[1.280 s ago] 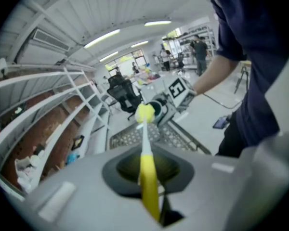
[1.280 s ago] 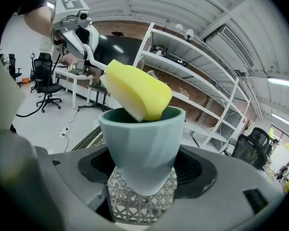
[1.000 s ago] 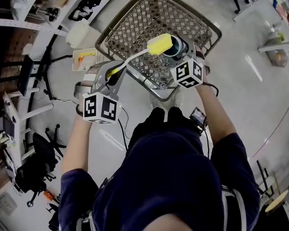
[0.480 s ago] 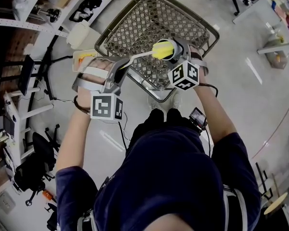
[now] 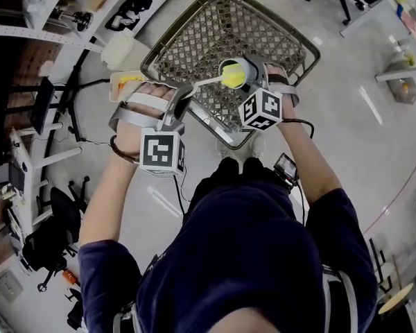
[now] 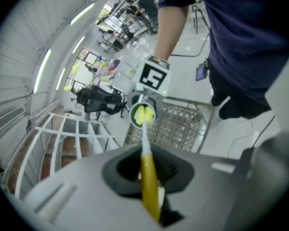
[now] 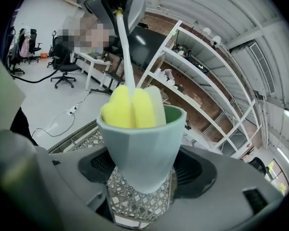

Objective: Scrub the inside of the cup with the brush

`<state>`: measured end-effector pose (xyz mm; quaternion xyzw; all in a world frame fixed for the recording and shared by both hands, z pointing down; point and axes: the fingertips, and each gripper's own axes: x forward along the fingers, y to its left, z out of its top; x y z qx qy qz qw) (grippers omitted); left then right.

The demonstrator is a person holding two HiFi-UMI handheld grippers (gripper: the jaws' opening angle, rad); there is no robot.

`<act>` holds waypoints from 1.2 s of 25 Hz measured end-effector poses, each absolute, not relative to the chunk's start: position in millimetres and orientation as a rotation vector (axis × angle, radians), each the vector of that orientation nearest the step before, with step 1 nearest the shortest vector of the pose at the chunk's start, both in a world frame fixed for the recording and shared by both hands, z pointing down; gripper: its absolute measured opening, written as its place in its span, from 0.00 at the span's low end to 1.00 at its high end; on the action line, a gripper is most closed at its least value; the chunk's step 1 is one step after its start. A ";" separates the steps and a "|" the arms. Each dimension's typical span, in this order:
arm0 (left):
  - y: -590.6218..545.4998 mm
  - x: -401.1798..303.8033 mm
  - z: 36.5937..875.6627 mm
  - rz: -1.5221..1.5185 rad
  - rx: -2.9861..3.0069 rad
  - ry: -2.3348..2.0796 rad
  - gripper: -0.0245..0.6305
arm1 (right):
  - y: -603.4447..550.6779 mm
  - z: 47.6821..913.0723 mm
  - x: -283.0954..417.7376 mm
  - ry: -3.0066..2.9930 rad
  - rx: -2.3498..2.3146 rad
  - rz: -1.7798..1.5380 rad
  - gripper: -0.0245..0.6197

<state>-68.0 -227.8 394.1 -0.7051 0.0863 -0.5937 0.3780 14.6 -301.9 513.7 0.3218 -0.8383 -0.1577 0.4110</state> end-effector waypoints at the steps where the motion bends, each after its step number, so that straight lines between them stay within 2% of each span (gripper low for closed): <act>1: -228.3 -65.6 391.3 -1.508 -1.810 0.221 0.09 | -301.9 515.3 13.7 -2.112 0.805 -0.393 0.60; 9: -250.0 -82.1 399.1 -1.625 -1.790 0.252 0.09 | -301.3 512.4 8.5 -2.114 0.769 -0.420 0.60; 30: -239.5 -68.6 394.5 -1.557 -1.869 0.219 0.09 | -297.3 519.4 0.8 -2.156 0.743 -0.353 0.60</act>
